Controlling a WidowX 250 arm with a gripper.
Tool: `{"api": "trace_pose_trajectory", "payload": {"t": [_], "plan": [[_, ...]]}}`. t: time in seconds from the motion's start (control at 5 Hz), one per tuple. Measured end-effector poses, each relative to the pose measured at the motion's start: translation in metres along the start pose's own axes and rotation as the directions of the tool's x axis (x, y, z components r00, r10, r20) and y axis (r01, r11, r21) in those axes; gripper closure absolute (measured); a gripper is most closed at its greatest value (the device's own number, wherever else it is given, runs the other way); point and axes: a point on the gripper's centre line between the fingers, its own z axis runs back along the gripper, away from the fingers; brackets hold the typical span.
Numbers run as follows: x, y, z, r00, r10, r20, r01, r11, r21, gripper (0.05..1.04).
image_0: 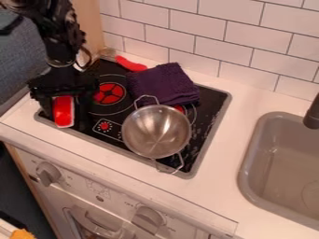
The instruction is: Move the sushi to the upper right corner of the stove
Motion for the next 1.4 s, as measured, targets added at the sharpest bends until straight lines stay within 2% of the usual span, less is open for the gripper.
{"api": "trace_pose_trajectory", "payload": {"t": [0.2,0.4,0.6,0.8,1.0,1.2,1.4], "plan": [[-0.003,-0.002,-0.002,1.000,0.003,0.013,-0.003,1.000,0.001,0.433],[-0.003,-0.001,-0.003,1.000,0.015,0.015,-0.015,1.000,0.001,0.496],[-0.001,0.001,0.003,0.999,0.030,0.035,-0.030,1.000,0.002,0.496],[0.003,0.004,0.016,0.996,0.050,0.069,-0.050,0.999,0.002,0.496],[0.003,0.003,0.032,0.994,0.080,0.077,-0.080,0.997,-0.003,0.496],[-0.003,-0.017,0.048,0.995,0.062,0.081,-0.061,0.998,-0.020,0.496],[0.004,-0.056,0.072,0.992,0.026,0.125,-0.013,0.994,-0.104,0.496]]}}
